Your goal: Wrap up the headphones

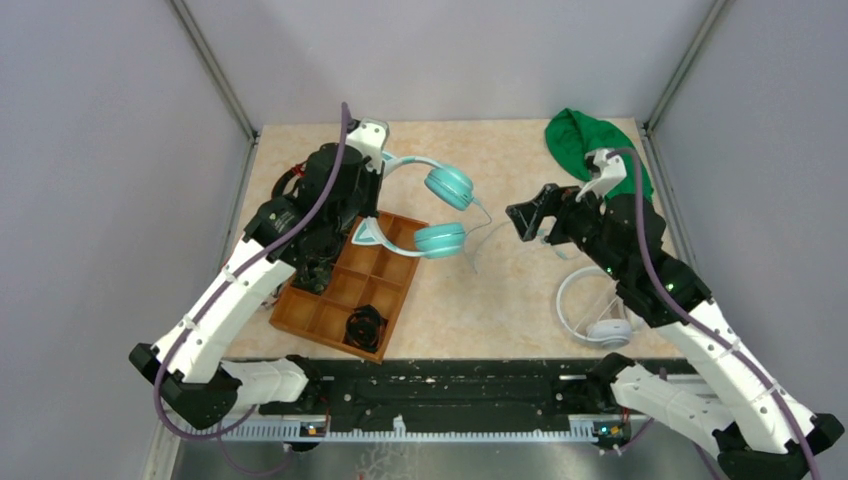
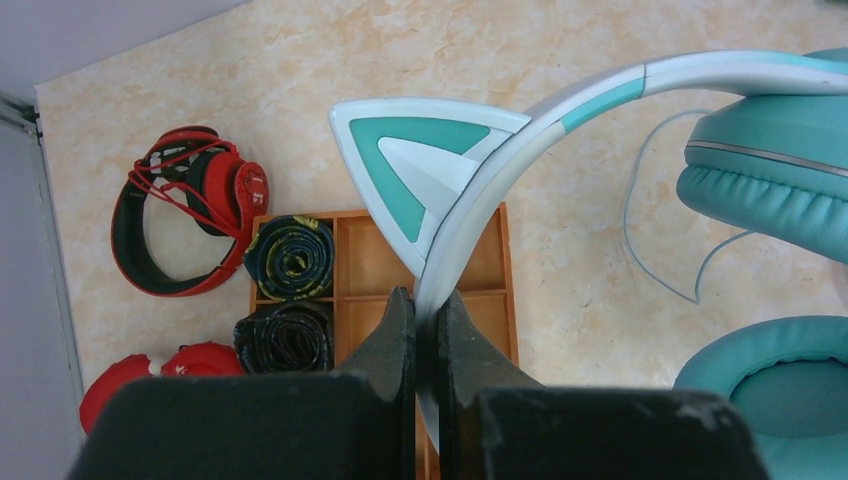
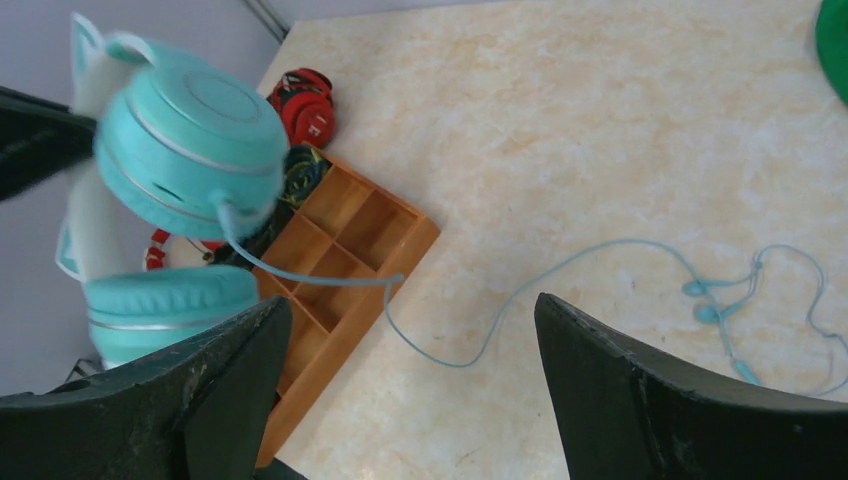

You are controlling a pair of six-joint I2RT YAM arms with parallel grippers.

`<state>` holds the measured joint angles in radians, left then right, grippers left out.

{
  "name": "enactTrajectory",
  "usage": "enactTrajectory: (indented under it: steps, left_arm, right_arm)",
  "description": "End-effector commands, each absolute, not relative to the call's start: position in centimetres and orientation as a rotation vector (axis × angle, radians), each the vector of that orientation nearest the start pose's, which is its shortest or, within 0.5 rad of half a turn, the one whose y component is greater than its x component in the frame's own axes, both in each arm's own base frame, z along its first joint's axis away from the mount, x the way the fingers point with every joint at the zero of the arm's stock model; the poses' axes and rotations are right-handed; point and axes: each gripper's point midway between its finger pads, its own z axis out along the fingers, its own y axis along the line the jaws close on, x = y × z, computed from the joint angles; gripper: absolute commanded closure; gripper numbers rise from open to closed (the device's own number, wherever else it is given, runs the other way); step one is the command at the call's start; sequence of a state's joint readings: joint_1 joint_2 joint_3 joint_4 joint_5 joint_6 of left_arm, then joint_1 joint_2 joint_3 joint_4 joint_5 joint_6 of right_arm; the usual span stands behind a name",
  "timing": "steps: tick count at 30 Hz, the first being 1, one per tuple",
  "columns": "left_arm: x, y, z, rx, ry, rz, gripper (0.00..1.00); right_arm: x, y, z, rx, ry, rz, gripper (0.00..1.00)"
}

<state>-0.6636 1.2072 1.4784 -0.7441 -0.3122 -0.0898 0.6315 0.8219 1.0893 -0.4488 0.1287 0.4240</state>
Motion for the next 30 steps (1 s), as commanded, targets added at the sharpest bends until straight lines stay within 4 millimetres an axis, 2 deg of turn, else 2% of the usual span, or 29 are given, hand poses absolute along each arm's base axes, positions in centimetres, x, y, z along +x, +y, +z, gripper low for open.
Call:
enactTrajectory:
  steps: [1,6,8,10,13,18,24,27,30]
  left_arm:
    - [31.1,-17.4,39.3,0.282,1.874,-0.270,1.00]
    - [31.4,-16.4,42.3,0.212,1.837,-0.293,1.00]
    - [31.4,-16.2,43.8,0.198,1.802,-0.301,1.00]
    - [31.3,-16.3,45.1,0.197,1.780,-0.326,1.00]
    - [31.0,-17.0,46.5,0.199,1.768,-0.382,1.00]
    - [30.5,-16.9,48.3,0.170,1.738,-0.420,1.00]
    - [29.9,-17.1,49.6,0.158,1.719,-0.465,1.00]
    - [29.7,-17.0,50.3,0.139,1.712,-0.481,1.00]
    - [29.5,-17.2,50.8,0.131,1.718,-0.498,1.00]
  right_arm:
    - [24.2,18.7,31.3,-0.169,1.768,0.786,0.08]
    - [23.6,22.0,22.5,-0.314,1.795,0.931,0.05]
    - [23.3,22.9,20.4,-0.351,1.737,0.962,0.08]
    - [23.0,23.5,19.4,-0.423,1.650,0.922,0.10]
    - [23.0,24.4,18.8,-0.512,1.548,0.787,0.09]
    - [24.9,25.2,18.3,-0.545,1.521,0.697,0.09]
    - [26.9,25.3,20.9,-0.455,1.437,0.659,0.06]
    - [26.7,25.3,21.8,-0.473,1.407,0.658,0.06]
    - [26.3,24.1,23.0,-0.449,1.361,0.628,0.06]
